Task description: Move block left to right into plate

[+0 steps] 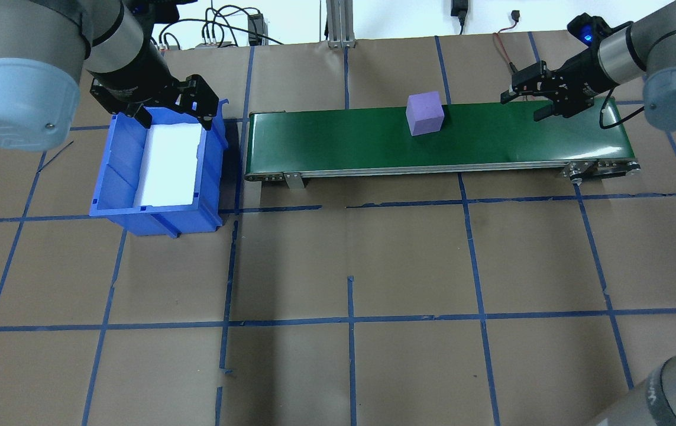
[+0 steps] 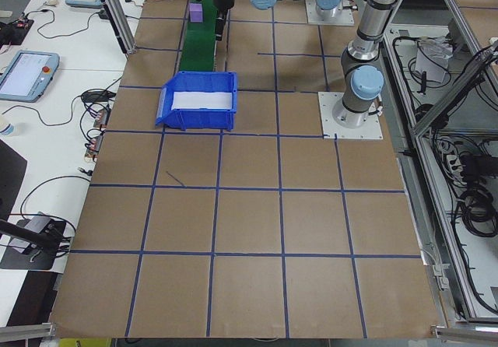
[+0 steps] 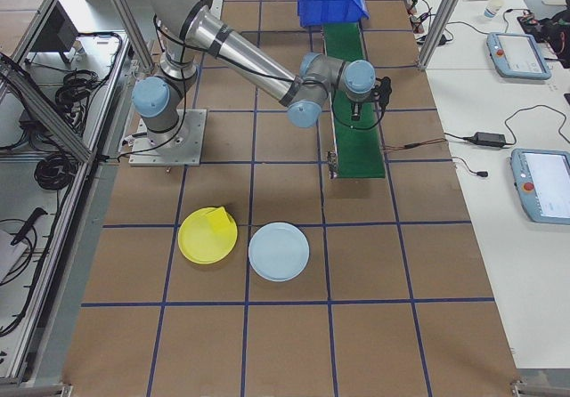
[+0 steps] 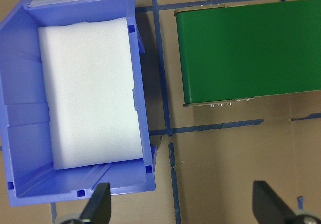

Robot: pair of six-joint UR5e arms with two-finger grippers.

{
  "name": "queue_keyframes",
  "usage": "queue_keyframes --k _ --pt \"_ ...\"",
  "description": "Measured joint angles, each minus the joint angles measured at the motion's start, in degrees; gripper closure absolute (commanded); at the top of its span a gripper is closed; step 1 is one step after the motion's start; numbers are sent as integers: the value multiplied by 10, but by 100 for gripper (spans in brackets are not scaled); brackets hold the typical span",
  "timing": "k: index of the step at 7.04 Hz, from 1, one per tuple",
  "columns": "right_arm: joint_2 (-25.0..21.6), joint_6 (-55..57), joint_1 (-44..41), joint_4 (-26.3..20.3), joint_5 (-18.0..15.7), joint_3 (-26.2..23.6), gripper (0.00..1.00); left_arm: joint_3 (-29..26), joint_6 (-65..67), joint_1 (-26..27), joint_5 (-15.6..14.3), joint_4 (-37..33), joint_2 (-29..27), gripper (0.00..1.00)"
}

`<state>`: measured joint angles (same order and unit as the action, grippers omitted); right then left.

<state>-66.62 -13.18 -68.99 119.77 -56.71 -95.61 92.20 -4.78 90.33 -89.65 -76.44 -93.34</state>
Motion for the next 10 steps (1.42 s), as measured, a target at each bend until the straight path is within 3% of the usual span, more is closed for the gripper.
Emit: queue_keyframes --k 4,10 --pt "11 2 0 47 3 -7 3 0 0 0 0 -1 0 0" --pt "21 28 -1 60 21 15 3 1 2 0 -1 -3 1 0"
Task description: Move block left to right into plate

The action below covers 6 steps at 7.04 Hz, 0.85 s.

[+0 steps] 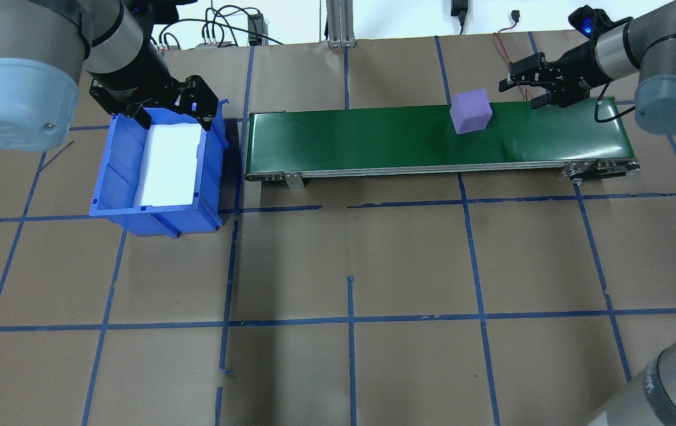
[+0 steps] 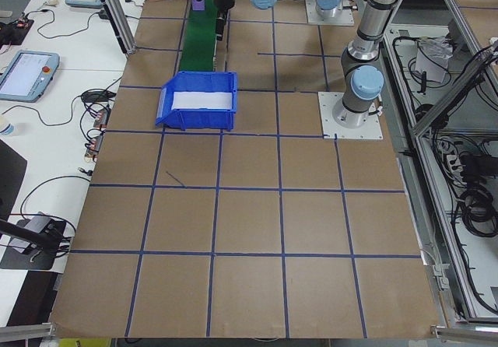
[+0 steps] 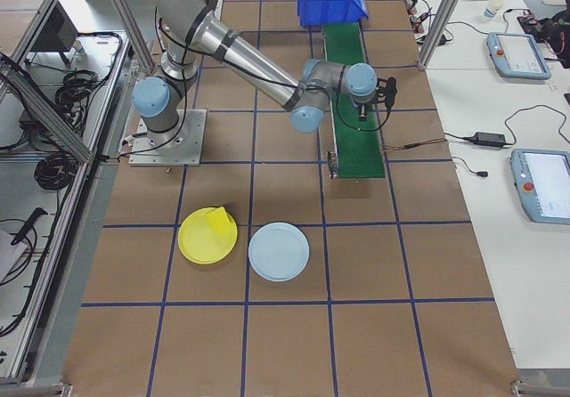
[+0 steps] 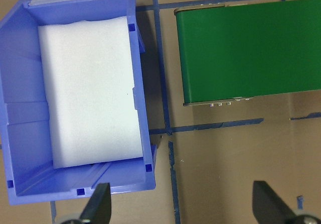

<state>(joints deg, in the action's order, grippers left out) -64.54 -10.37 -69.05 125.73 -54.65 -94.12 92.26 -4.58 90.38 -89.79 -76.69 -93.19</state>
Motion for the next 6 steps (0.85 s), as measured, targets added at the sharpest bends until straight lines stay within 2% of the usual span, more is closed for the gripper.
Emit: queue_keyframes --k 6 --pt "16 0 -5 37 -11 1 3 7 2 5 2 2 2 0"
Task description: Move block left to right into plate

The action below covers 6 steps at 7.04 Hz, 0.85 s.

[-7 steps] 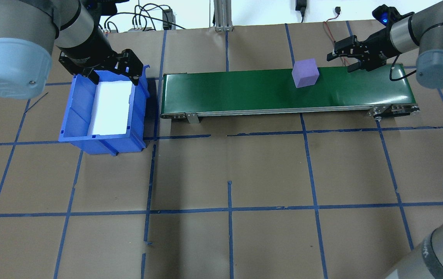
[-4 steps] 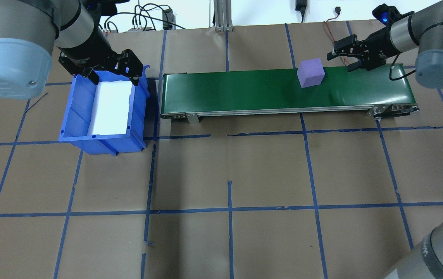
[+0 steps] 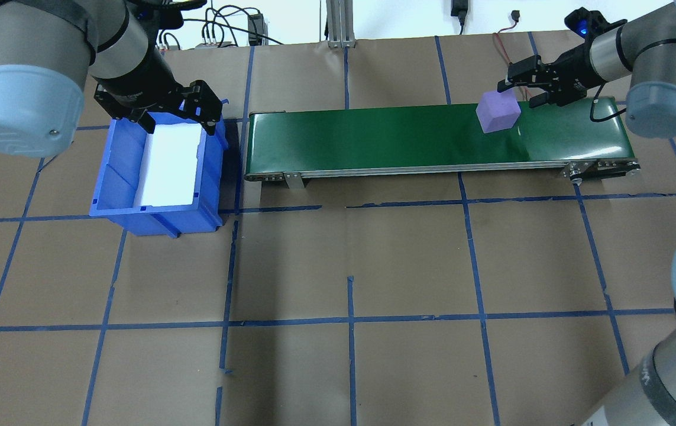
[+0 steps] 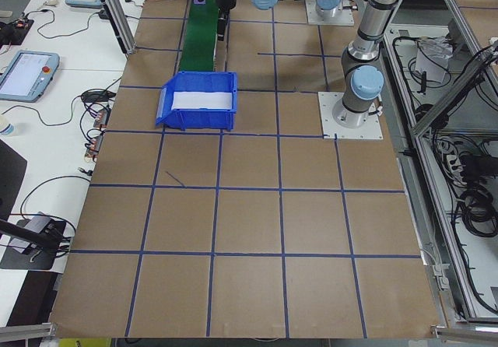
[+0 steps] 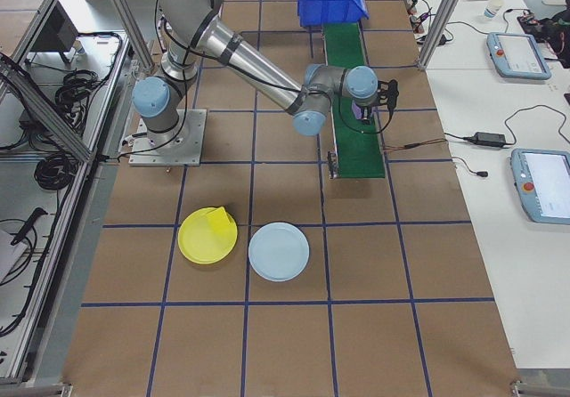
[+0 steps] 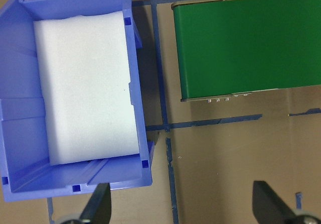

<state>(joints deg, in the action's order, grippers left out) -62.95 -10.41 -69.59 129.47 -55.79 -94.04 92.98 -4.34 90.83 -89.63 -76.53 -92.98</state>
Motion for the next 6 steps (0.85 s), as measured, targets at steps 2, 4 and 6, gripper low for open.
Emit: queue_keyframes --k 2,4,6 --pt "0 0 -3 1 -8 0 3 0 0 0 0 0 0 0" --pt "3 -3 -4 2 -24 -1 7 0 0 0 0 0 0 0" --pt "5 -8 -4 4 -55 -1 45 1 0 0 0 0 0 0"
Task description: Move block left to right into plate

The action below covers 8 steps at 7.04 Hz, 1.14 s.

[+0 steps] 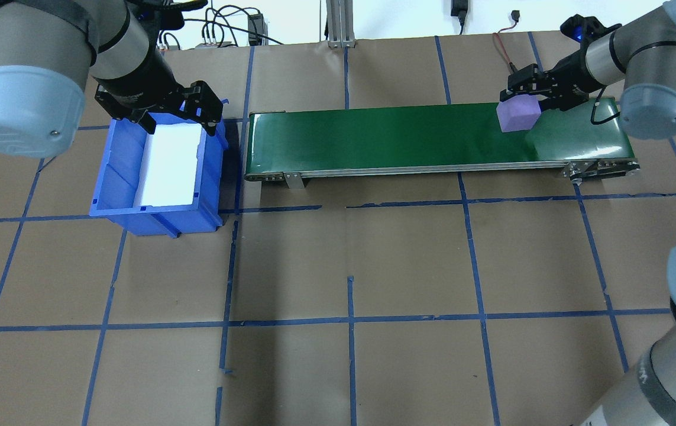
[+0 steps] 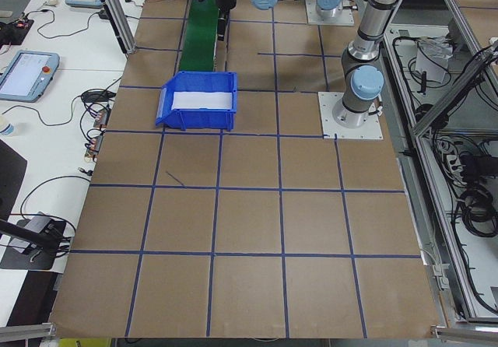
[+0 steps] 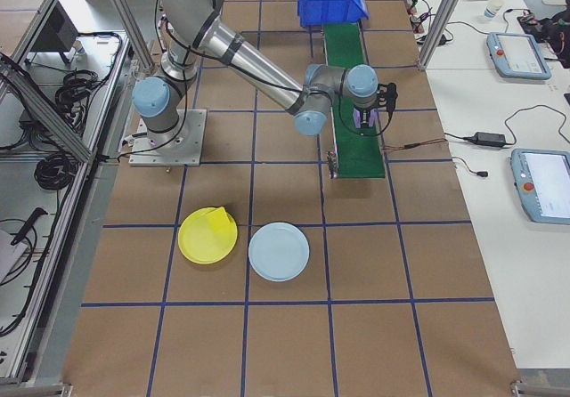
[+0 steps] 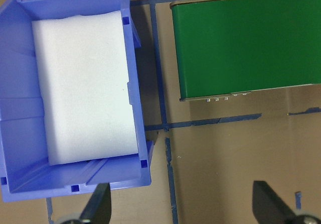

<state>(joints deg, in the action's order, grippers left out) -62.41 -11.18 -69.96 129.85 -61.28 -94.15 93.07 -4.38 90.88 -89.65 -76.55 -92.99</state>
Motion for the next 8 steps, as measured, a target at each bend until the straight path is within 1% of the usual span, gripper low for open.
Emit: queue_keyframes --k 1,3,5,6,7,8 --pt "0 -4 0 0 -16 0 61 0 0 0 0 0 0 0" --pt "-2 -20 0 0 -46 1 73 0 1 0 0 0 0 0" --pt "-16 -60 1 -2 -81 5 74 0 1 0 0 0 0 0" --pt "-37 -98 4 -6 -106 4 74 0 1 0 0 0 0 0" --pt "-66 -149 19 -22 -143 0 74 0 0 0 0 0 0 0" --pt "-96 -201 54 -59 -179 -3 74 0 0 0 -1 0 1 0"
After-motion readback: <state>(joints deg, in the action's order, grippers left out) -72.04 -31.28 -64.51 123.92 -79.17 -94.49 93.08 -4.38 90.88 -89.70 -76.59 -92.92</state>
